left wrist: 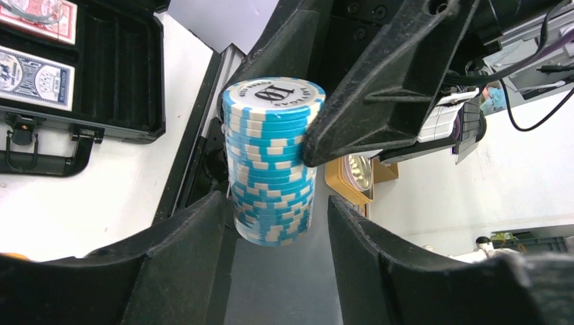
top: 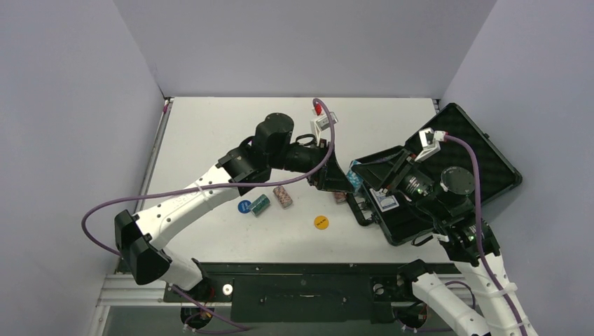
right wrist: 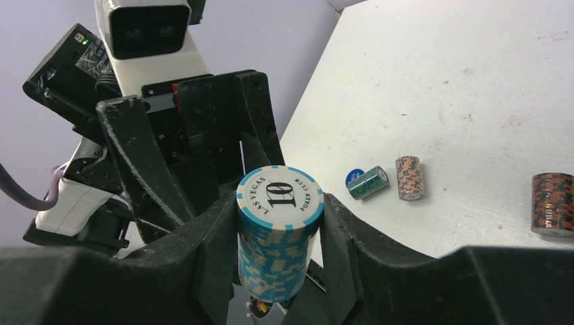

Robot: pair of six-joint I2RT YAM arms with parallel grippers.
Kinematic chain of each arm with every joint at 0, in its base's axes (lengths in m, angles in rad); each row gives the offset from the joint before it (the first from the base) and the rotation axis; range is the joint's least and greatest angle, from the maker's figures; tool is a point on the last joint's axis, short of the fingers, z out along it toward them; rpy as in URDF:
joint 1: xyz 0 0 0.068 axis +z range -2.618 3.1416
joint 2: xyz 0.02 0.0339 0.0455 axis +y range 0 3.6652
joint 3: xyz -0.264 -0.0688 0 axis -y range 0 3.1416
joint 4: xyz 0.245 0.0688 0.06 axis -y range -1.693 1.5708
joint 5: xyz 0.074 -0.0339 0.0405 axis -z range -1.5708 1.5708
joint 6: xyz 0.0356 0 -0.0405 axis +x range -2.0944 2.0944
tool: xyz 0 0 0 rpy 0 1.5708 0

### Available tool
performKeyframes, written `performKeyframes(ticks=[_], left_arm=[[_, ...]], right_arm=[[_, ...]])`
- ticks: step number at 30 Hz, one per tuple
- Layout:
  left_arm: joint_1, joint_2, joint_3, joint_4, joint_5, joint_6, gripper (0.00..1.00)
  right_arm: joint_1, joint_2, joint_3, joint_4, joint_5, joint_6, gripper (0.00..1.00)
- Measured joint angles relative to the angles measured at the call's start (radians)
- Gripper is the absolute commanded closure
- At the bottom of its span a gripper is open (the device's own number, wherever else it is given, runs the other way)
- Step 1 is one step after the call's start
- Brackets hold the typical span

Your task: Pack up texas hold em set

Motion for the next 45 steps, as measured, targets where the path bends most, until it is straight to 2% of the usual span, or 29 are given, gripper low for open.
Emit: performKeyframes(ticks=[1, 3, 5, 6, 8, 9, 10, 11, 12, 14, 22, 27, 37, 42, 45], left_arm=[[0.000, 0.005, 0.000, 0.000, 0.002, 0.000, 0.53], [0.000, 0.012, 0.000, 0.000, 0.005, -0.002, 0.64], [0.000, 0.017, 0.000, 0.000, 0.008, -0.003, 0.78], [0.000, 0.018, 0.000, 0.000, 0.009, -0.003, 0.90], [0.000, 0.018, 0.000, 0.001, 0.011, -0.003, 1.00], [0.000, 0.018, 0.000, 0.001, 0.011, -0.008, 1.00], [0.000, 0.018, 0.000, 0.002, 0.012, -0.009, 1.00], [0.000, 0.018, 0.000, 0.002, 0.012, -0.010, 1.00], [0.000, 0.018, 0.000, 0.002, 0.011, -0.014, 1.00], [0.000, 0.018, 0.000, 0.002, 0.012, -0.013, 1.00], [0.002, 0.020, 0.000, 0.002, 0.012, -0.024, 1.00], [0.002, 0.027, 0.000, 0.001, 0.011, -0.027, 1.00], [0.002, 0.034, 0.000, -0.001, 0.011, -0.026, 1.00], [0.002, 0.034, 0.000, -0.001, 0.010, -0.027, 1.00], [0.003, 0.034, 0.000, -0.001, 0.005, -0.027, 1.00]], right_arm=[[0.000, 0.000, 0.000, 0.000, 0.000, 0.000, 1.00], [0.000, 0.003, 0.000, 0.000, 0.000, 0.000, 1.00], [0.000, 0.006, 0.000, -0.001, 0.000, -0.002, 1.00], [0.000, 0.008, 0.000, -0.001, 0.000, -0.002, 1.00], [0.000, 0.008, 0.000, -0.001, 0.000, -0.003, 1.00], [0.000, 0.008, 0.000, -0.001, 0.000, -0.003, 0.96], [0.000, 0.008, -0.001, -0.001, 0.000, -0.003, 0.85], [0.000, 0.008, -0.001, 0.000, 0.000, -0.003, 0.79], [0.000, 0.009, -0.001, 0.001, 0.000, -0.002, 0.68], [0.000, 0.011, -0.001, -0.001, 0.000, -0.003, 0.60], [0.000, 0.027, 0.017, -0.019, -0.004, -0.031, 0.54], [0.000, 0.027, 0.017, -0.023, -0.004, -0.034, 0.43], [0.000, 0.025, 0.017, -0.027, -0.005, -0.037, 0.41], [0.000, 0.022, 0.017, -0.049, -0.003, -0.038, 0.33], [0.000, 0.016, 0.017, -0.065, 0.000, -0.039, 0.32]])
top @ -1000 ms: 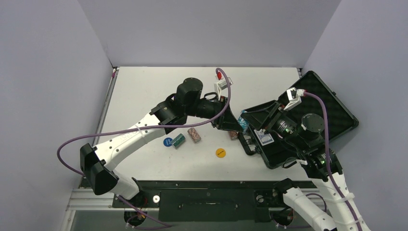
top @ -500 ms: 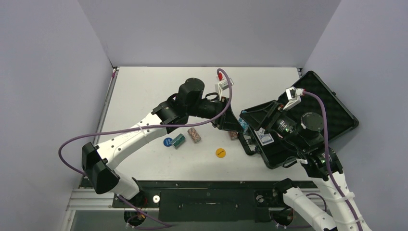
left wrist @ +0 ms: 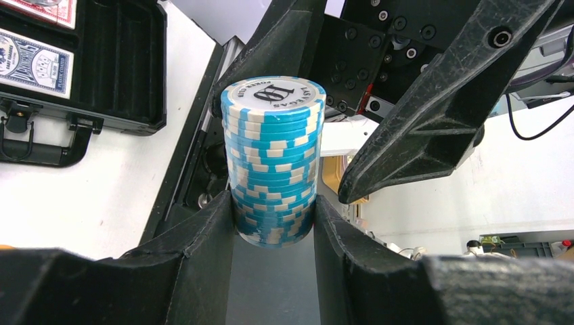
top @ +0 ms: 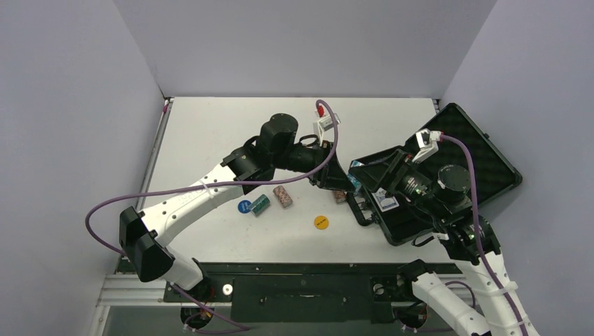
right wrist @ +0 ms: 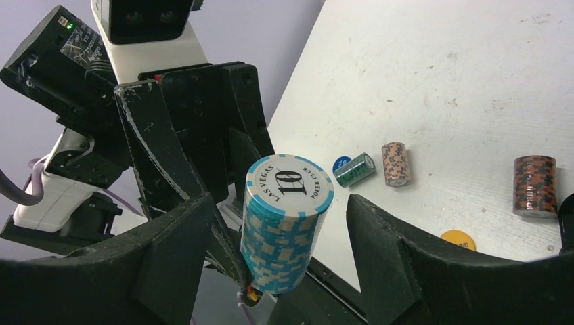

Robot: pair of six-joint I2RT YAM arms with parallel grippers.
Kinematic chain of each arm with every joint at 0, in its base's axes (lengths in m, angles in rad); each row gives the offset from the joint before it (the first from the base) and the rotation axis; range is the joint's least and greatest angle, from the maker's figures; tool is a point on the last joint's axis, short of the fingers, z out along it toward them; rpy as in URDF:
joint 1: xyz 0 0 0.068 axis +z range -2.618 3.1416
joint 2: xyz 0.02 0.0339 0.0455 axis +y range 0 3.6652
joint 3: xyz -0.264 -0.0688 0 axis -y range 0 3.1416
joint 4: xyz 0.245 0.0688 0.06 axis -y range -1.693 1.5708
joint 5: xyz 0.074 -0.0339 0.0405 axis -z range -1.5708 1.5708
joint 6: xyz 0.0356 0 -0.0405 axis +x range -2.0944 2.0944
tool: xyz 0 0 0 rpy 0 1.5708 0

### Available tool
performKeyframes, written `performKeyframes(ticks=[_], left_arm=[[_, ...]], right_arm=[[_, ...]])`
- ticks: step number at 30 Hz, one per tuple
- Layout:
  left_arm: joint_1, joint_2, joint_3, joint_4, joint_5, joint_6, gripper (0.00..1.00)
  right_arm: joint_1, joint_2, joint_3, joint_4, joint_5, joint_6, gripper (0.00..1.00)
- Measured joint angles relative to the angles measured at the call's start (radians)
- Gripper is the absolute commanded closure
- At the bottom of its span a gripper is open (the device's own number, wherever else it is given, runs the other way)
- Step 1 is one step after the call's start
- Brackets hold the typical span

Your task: Pack up texas hold em set

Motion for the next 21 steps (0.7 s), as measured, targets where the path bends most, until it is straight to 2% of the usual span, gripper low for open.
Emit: performKeyframes(ticks=[9, 21], left_arm=[[0.005, 0.000, 0.000, 0.000, -0.005, 0.000, 1.00], [0.005, 0.010, 0.000, 0.001, -0.005, 0.000, 1.00]], right_arm=[[0.000, -0.004, 0.000, -0.011, 0.013, 0.004, 0.45], [0.000, 0.005, 0.000, -0.002, 0.014, 0.013, 0.44]])
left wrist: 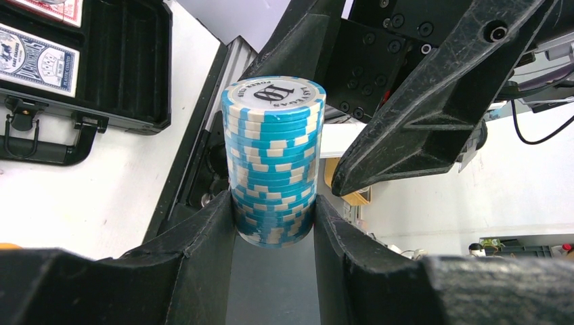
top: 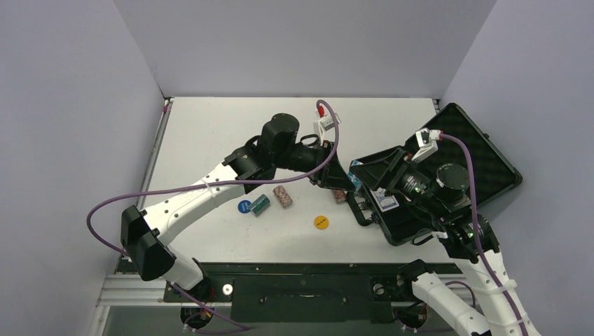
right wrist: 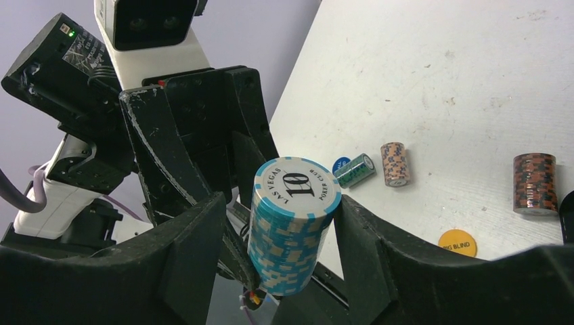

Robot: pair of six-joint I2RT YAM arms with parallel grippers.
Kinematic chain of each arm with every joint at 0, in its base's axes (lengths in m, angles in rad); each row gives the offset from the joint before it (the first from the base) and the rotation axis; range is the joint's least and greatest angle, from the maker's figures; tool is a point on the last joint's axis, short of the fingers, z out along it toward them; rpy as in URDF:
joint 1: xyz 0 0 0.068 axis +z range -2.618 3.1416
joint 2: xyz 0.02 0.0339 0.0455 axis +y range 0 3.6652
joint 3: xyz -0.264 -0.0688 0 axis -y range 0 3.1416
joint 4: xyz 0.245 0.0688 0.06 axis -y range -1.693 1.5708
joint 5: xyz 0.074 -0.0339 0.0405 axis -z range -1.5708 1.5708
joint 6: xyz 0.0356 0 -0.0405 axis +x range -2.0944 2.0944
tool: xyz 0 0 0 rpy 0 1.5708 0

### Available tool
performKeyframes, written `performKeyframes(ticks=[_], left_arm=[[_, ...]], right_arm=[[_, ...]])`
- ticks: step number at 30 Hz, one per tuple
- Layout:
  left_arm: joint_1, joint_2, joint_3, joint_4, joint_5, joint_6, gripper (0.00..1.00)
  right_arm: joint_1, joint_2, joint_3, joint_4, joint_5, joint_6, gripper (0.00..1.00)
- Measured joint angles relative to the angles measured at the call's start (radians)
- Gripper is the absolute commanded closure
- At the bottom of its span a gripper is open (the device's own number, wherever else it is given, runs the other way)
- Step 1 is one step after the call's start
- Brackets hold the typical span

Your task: Pack up texas hold em set

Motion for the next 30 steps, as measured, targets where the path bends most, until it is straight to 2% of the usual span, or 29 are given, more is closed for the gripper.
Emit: performKeyframes(ticks=[2, 6, 10, 12, 13, 14, 16, 17, 18, 19, 21, 22, 24, 25, 26, 30], left_arm=[[0.000, 0.001, 0.000, 0.000, 0.000, 0.000, 1.00], [0.000, 0.002, 0.000, 0.006, 0.000, 0.000, 1.00], [0.000, 0.002, 0.000, 0.010, 0.006, 0.000, 1.00], [0.000, 0.002, -0.001, 0.012, 0.008, 0.000, 0.99], [0.000, 0.002, -0.001, 0.013, 0.008, 0.001, 0.97], [0.001, 0.002, -0.001, 0.014, 0.008, 0.001, 0.92], [0.003, 0.002, -0.001, 0.014, 0.008, 0.001, 0.80], [0.005, 0.002, -0.001, 0.014, 0.008, 0.001, 0.69], [0.005, 0.002, -0.001, 0.013, 0.008, 0.001, 0.64], [0.006, 0.002, -0.001, 0.014, 0.008, 0.002, 0.52], [0.007, 0.002, -0.001, 0.012, 0.006, 0.006, 0.38], [0.008, 0.002, -0.001, 0.011, 0.003, 0.009, 0.35], [0.015, -0.002, -0.003, 0.012, -0.004, 0.019, 0.16], [0.021, -0.006, -0.006, 0.014, -0.008, 0.023, 0.03], [0.029, -0.014, -0.012, 0.012, -0.013, 0.024, 0.00], [0.057, -0.050, -0.039, -0.002, -0.035, 0.035, 0.04]], right_arm=[[0.000, 0.004, 0.000, 0.000, 0.000, 0.001, 0.46], [0.000, 0.009, 0.000, 0.000, 0.000, 0.001, 0.58], [0.000, 0.011, -0.001, 0.000, 0.006, 0.002, 0.78], [0.000, 0.011, -0.001, 0.002, 0.006, 0.004, 0.93], [0.000, 0.011, -0.001, 0.003, 0.006, 0.005, 0.96], [0.000, 0.011, -0.001, 0.003, 0.006, 0.005, 1.00], [0.000, 0.011, -0.001, 0.003, 0.006, 0.005, 1.00], [0.000, 0.011, -0.001, 0.003, 0.007, 0.005, 1.00], [0.000, 0.011, -0.001, 0.003, 0.008, 0.005, 1.00], [0.000, 0.012, -0.001, 0.003, 0.009, 0.005, 1.00], [0.000, 0.012, -0.001, 0.004, 0.009, 0.005, 1.00], [0.000, 0.012, 0.000, 0.002, 0.009, 0.000, 1.00], [0.000, 0.012, 0.000, -0.020, 0.010, -0.005, 1.00], [0.000, 0.012, 0.000, -0.030, 0.012, -0.008, 1.00], [0.000, 0.012, 0.002, -0.042, 0.013, -0.011, 1.00], [0.000, 0.021, 0.034, -0.093, 0.039, -0.027, 1.00]])
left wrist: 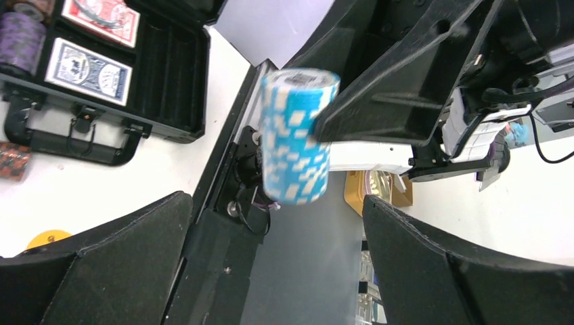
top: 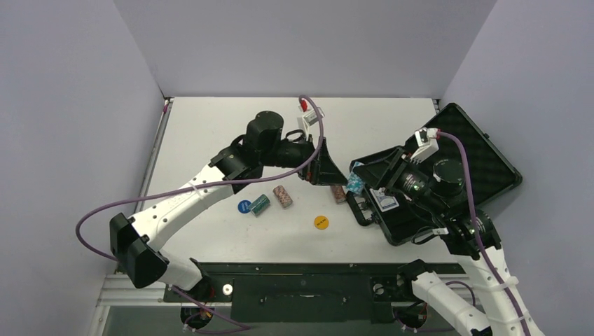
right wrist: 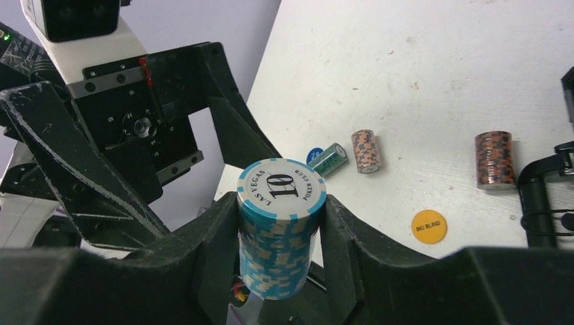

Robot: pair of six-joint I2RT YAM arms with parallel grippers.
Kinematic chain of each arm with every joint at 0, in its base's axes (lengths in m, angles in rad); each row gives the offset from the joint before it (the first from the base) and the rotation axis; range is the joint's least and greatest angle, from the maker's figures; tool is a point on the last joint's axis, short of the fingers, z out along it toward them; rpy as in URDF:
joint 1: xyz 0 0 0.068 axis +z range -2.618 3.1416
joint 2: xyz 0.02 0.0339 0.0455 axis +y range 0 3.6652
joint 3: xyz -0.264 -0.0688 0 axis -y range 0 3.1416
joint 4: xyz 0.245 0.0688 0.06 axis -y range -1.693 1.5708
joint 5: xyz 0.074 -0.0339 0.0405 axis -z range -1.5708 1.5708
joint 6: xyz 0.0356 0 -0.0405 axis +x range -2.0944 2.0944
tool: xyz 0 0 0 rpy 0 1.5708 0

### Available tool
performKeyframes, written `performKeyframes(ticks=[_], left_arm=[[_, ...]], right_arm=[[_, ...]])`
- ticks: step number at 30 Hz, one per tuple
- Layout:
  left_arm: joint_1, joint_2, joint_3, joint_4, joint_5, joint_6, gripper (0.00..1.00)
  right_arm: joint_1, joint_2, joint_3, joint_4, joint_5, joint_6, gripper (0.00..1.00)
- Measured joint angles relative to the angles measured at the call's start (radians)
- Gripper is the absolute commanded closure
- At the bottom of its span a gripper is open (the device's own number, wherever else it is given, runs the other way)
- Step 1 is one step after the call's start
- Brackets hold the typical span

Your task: Pack up texas hold em set

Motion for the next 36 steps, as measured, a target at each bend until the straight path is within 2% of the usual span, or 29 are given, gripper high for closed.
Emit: performKeyframes(ticks=[7, 10, 13, 19, 22, 26, 32, 36], left_arm=[[0.083, -0.099, -0.061, -0.078, -0.050, 0.028, 0.04], [0.143, -0.131, -0.061, -0.166, -0.133, 0.067, 0.04], [0.205, -0.164, -0.061, -0.285, -0.290, 0.120, 0.04], [0.323, -0.263, -0.117, -0.471, -0.716, 0.199, 0.04], [0.328, -0.316, -0.194, -0.521, -0.860, 0.220, 0.04], [0.327, -0.348, -0.338, -0.537, -0.976, 0.249, 0.04], [0.311, -0.416, -0.583, -0.537, -1.035, 0.270, 0.04], [0.305, -0.469, -0.620, -0.532, -1.081, 0.275, 0.04]], right_arm=[[0.000, 0.000, 0.100, -0.112, 0.121, -0.029, 1.00], [0.000, -0.009, 0.125, -0.165, 0.203, -0.033, 1.00], [0.000, -0.031, 0.127, -0.228, 0.313, -0.026, 1.00], [0.000, -0.065, 0.115, -0.369, 0.525, 0.029, 1.00], [0.000, -0.064, 0.111, -0.446, 0.608, 0.066, 1.00], [0.000, -0.056, 0.111, -0.528, 0.679, 0.103, 1.00], [0.000, 0.010, 0.134, -0.642, 0.757, 0.147, 1.00], [0.000, 0.036, 0.134, -0.678, 0.768, 0.183, 1.00]])
